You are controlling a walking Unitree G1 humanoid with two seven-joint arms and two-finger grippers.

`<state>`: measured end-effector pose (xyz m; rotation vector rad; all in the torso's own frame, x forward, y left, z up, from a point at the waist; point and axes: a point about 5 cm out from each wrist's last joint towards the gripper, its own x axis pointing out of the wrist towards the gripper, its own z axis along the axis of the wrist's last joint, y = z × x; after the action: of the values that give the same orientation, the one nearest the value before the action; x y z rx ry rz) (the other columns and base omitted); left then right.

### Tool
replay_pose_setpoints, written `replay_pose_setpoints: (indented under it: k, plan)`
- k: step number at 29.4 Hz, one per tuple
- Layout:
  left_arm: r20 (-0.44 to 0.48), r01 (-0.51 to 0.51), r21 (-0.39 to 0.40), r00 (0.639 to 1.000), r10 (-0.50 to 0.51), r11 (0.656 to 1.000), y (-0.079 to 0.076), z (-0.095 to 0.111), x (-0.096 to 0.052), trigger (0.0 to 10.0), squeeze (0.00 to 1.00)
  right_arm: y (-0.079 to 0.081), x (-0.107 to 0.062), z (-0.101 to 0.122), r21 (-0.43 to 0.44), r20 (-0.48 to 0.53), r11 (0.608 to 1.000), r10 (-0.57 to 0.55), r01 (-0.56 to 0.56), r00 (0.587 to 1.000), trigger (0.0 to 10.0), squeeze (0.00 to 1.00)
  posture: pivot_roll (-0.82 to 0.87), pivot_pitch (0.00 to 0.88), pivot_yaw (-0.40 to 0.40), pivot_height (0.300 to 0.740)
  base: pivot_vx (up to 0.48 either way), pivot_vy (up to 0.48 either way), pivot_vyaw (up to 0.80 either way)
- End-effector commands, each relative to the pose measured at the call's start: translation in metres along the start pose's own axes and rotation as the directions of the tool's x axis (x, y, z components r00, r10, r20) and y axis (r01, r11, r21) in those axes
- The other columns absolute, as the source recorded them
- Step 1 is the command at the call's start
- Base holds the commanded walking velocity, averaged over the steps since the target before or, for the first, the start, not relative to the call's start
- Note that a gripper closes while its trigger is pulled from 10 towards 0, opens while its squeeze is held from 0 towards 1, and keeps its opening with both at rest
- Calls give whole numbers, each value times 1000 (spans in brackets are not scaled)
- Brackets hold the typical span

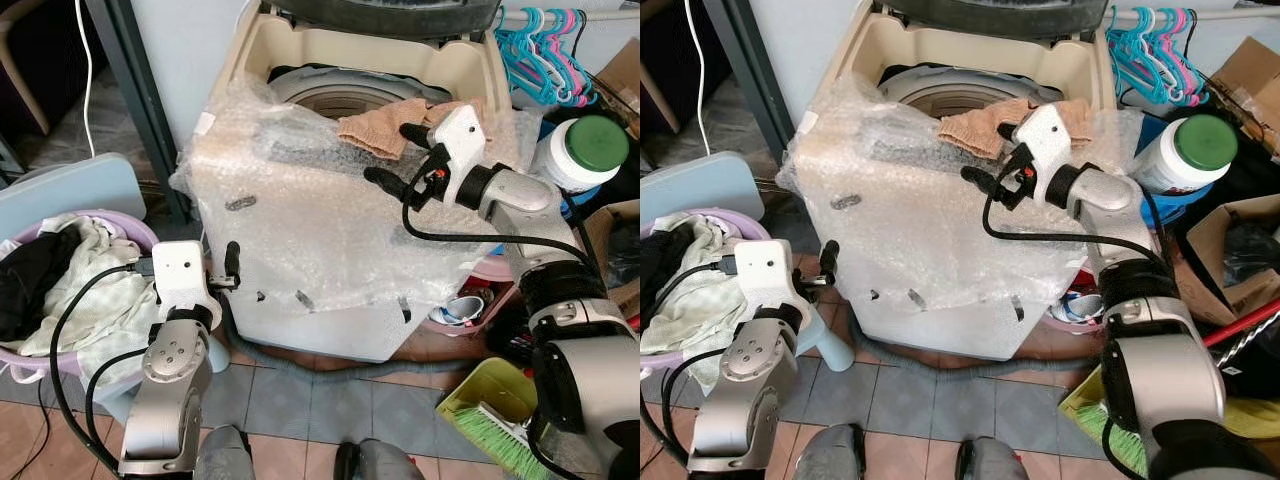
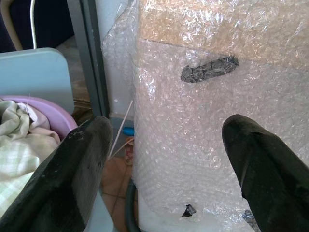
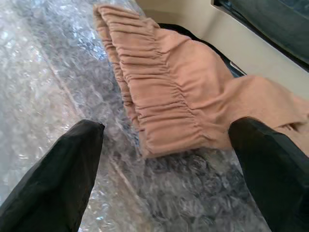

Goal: Clothes washing

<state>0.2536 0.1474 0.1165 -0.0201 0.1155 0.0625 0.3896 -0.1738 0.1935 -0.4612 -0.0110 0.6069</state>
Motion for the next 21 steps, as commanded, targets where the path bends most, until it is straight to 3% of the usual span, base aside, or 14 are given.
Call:
replay_pose_setpoints:
  k: [1, 3, 4, 5, 6, 12, 14, 16, 18, 21]
  plan:
    - [-5, 0, 10, 1000, 0, 1000, -1, -1, 0, 10000, 0, -32, -4, 21, 1, 54, 971, -238, 239, 970, 10000, 0, 51, 81, -57, 740, 0, 0, 0]
    - [-8, -5, 13, 1000, 5, 1000, 0, -2, -1, 10000, 0, -45, -8, 33, 26, 111, 939, -345, 344, 932, 10000, 0, 51, 81, -58, 740, 0, 0, 0]
    - [-8, -5, 13, 1000, 5, 1000, 0, -2, -1, 10000, 0, -45, -8, 33, 26, 111, 939, -345, 344, 932, 10000, 0, 51, 81, -58, 740, 0, 0, 0]
    - [-10, -8, 13, 1000, 8, 1000, 1, -2, -1, 10000, 0, -56, -16, 42, 14, 168, 906, -419, 423, 892, 10000, 0, 50, 82, -59, 740, 0, 0, 0]
    - [-11, -9, 13, 1000, 9, 1000, 1, -2, -1, 10000, 0, -59, -19, 44, 7, 181, 893, -444, 450, 878, 10000, 0, 50, 82, -59, 740, 0, 0, 0]
    - [-13, -4, 11, 1000, 4, 1000, 0, -3, -1, 10000, 0, -76, -33, 36, -6, 142, 849, -522, 528, 841, 10000, 0, 39, 84, -59, 740, 0, 0, 0]
    - [-13, 2, 9, 1000, -2, 1000, -1, -3, -1, 10000, 0, -78, -39, 32, 41, 140, 859, -511, 510, 848, 10000, 0, 37, 85, -57, 740, 0, 0, 0]
    - [-14, 4, 10, 1000, -4, 1000, -1, -3, -1, 10000, 0, -70, -39, 29, 86, 158, 921, -388, 379, 908, 10000, 0, 36, 86, -56, 740, 0, 0, 0]
    - [-14, 5, 10, 1000, -4, 1000, -1, -3, -1, 10000, 0, -59, -40, 26, 88, 185, 954, -300, 288, 936, 10000, 0, 34, 85, -56, 740, 0, 0, 0]
    - [-13, 7, 8, 1000, -6, 1000, -1, -3, 0, 10000, 0, -52, -40, 20, 65, 167, 960, -279, 272, 946, 10000, 0, 31, 85, -56, 740, 0, 0, 0]
